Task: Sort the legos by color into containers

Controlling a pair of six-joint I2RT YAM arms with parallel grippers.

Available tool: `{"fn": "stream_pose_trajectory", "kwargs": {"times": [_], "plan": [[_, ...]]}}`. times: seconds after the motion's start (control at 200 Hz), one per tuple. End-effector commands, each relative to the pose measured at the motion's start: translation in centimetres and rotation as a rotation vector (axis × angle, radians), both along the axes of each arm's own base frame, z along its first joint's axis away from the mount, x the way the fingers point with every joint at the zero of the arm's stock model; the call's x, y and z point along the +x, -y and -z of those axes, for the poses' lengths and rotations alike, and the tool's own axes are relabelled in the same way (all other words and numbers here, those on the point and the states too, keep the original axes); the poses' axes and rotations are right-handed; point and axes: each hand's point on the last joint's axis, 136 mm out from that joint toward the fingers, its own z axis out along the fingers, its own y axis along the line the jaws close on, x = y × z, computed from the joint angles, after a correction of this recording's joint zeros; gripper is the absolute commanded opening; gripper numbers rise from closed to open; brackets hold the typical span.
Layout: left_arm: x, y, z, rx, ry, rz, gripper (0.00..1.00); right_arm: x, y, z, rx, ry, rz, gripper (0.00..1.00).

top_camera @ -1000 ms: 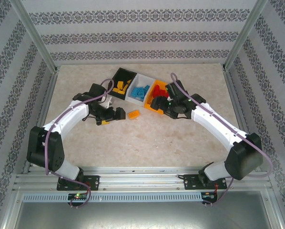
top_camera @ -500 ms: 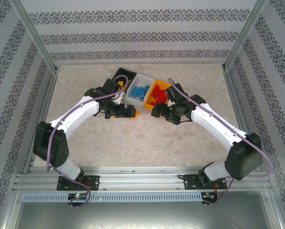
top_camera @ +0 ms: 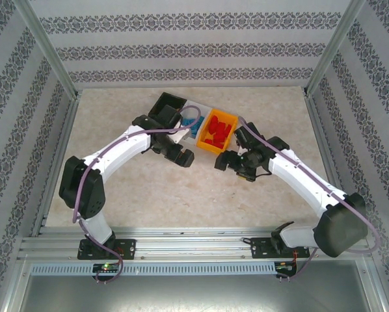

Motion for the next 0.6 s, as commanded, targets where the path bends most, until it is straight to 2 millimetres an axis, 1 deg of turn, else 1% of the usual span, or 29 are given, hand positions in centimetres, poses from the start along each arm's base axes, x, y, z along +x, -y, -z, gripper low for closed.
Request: {"fn": "stream_pose_trajectory", "kwargs": {"times": [0.0,0.09,0.16,0.285,0.41,0.595], "plan": [[-0.3,0.1,0.6,0.087,0.004,0.102,1.00,-1.3,1.8,0.9,-0.042,-0.060,0.050,0.88],[-0.1,0.3,1.0,0.116,-0.011,0.113,1.00,-2.0,3.0,1.7,-0.076,-0.122,0.083,0.89],[0.0,0.4,1.3,0.139,-0.022,0.120,1.00,-2.5,3.5,2.2,-0.085,-0.151,0.101,0.89],[0.3,0.4,1.9,0.158,-0.039,0.118,1.00,-2.8,3.1,2.8,-0.048,-0.167,0.122,0.90],[0.3,0.5,2.8,0.164,-0.062,0.110,1.00,-3.3,2.9,3.9,-0.025,-0.200,0.141,0.90],[1.0,0.7,3.9,0.180,-0.062,0.096,1.00,-3.7,2.5,5.3,0.000,-0.243,0.158,0.90]]}}
